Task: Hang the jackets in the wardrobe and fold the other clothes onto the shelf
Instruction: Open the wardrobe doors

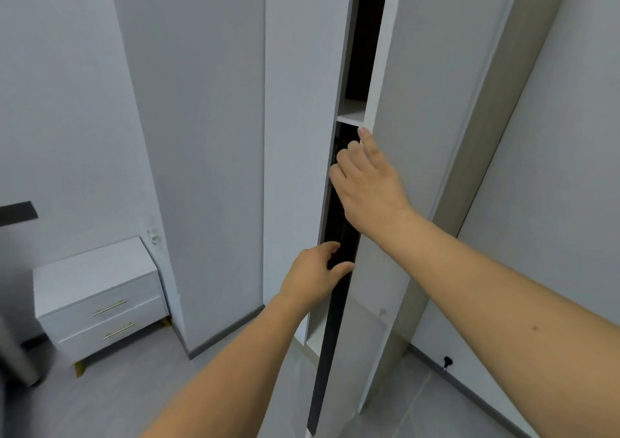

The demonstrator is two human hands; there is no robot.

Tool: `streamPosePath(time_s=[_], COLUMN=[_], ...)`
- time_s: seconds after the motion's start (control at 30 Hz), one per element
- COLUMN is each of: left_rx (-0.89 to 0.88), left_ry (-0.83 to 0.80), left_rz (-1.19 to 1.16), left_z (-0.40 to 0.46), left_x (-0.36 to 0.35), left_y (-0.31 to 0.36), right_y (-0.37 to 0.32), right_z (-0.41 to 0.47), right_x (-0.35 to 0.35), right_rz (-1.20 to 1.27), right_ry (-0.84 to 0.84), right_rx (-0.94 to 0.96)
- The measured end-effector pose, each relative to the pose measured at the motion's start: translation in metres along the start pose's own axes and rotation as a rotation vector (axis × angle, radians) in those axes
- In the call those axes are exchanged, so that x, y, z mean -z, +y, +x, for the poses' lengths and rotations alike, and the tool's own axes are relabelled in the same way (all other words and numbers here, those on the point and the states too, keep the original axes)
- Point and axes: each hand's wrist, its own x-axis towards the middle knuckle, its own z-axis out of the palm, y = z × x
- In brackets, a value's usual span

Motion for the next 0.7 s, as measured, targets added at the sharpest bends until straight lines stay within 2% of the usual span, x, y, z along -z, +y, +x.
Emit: streamPosePath(time_s=[0.1, 0.23, 0.37, 0.47, 0.57, 0.7], left_rx=[-0.066, -0.148, -0.323, -0.398, -0.478, -0.622], left_ry=[0.033, 0.072, 0.059, -0.012, -0.087, -0.177], left_rz=[0.216, 0.436, 0.637, 0.812, 0.942, 1.018], left_z=[0.022, 0.074, 0.125, 0.167, 0.208, 0.258], left_x=[0.035, 0.107, 0.179, 0.22, 0.237, 0.225], left_y=[-0.039, -0.088, -0.114, -0.128, -0.133, -0.131], right_y=[-0.017, -0.04, -0.047, -0.054, -0.057, -0.049], right_z=[0.039, 0.113, 0.187, 0.233, 0.265, 0.294], right_x=[0.002, -0.006, -0.029, -0.053, -0.081, -0.127], right_rz=[0.069, 0.353, 0.849, 1.216, 1.428, 1.596], right_ry=[0.026, 0.013, -0.072, -0.156, -0.16, -0.118], right_rx=[-0.092, -0.218, -0.568, -0.808, -0.965, -1.151])
